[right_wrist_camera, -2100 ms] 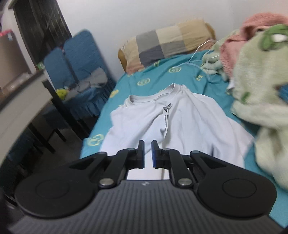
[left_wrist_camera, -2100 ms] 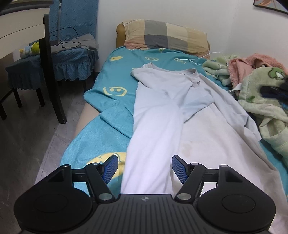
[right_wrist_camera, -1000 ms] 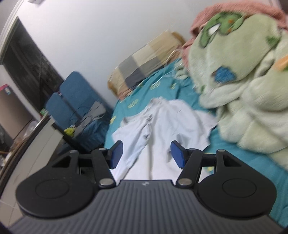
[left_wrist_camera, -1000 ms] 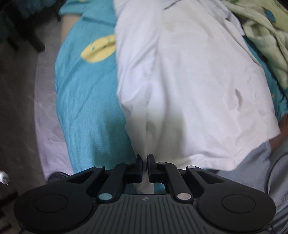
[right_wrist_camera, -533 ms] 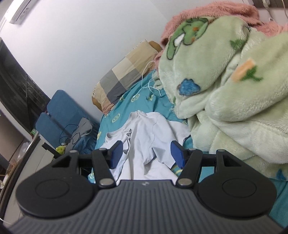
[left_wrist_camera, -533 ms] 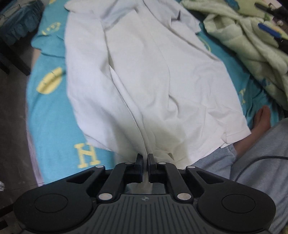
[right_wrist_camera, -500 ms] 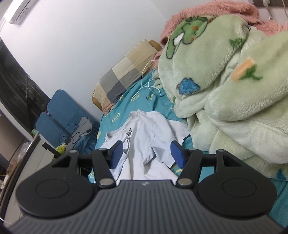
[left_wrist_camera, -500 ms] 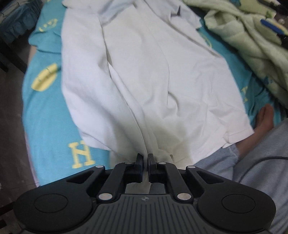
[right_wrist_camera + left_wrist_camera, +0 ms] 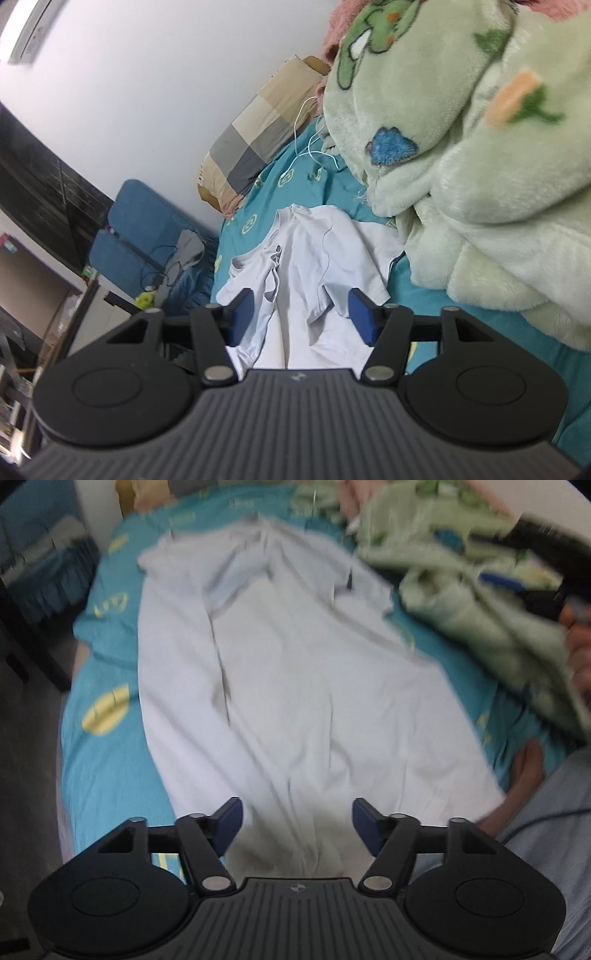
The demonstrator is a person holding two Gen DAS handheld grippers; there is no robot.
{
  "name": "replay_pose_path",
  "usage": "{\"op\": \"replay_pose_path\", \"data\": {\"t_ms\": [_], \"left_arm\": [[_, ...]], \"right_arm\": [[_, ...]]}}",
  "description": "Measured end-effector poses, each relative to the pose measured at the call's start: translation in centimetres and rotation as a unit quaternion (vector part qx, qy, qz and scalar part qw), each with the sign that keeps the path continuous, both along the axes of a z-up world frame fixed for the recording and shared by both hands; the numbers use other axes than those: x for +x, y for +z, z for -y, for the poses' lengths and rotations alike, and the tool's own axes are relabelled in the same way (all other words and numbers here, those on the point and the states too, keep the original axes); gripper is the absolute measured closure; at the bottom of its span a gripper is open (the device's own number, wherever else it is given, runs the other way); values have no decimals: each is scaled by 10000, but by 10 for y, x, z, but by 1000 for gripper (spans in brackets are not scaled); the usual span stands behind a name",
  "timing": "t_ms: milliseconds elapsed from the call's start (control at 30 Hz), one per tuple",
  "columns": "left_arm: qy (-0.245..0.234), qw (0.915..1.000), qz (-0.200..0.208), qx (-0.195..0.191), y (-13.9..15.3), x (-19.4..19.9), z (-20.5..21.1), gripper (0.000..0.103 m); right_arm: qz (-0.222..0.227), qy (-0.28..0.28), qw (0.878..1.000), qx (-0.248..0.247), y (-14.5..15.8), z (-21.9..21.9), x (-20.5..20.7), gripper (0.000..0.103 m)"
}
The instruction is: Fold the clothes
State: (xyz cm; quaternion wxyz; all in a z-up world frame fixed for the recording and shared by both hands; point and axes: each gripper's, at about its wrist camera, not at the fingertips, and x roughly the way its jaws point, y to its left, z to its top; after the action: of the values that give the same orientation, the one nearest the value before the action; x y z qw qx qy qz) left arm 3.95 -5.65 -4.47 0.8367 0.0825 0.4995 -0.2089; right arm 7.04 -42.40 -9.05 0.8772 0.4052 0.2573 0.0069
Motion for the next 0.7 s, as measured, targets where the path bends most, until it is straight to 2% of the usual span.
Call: {"op": "replay_pose_path", "data": {"t_ms": [100,133,267,367,433,500,600,700], "left_arm": [[293,9975,575,-284,7,30,11,24],[369,9967,646,-310,1,37,11,24],[637,9937,850,-357,-30,63,6,24],[838,9907,1002,-392,-52,83,2,25],[971,9883,1103,-415,-67,96,-1,25],[1105,9856,1204,-438,-83,109,-4,25],[1212,9838,1176,-593,-87,116,-8,25],[1315,9819,1138,-755,-90,122,-12,25]], "right_arm": [[-182,-45,9998,-15,-5,-6,19,48],[-262,-71,9996,8,-7,-8,26,49],[-684,-139,9975,66,-22,-17,61,49],[-980,-178,9950,-82,-42,-14,95,48],[-1222,-428,9913,-245,-58,-8,112,48],[-1369,-607,9886,-165,-75,-5,123,48],[-1585,-871,9835,-37,-101,0,141,49],[-1393,-950,9856,94,-116,-1,154,49]]}}
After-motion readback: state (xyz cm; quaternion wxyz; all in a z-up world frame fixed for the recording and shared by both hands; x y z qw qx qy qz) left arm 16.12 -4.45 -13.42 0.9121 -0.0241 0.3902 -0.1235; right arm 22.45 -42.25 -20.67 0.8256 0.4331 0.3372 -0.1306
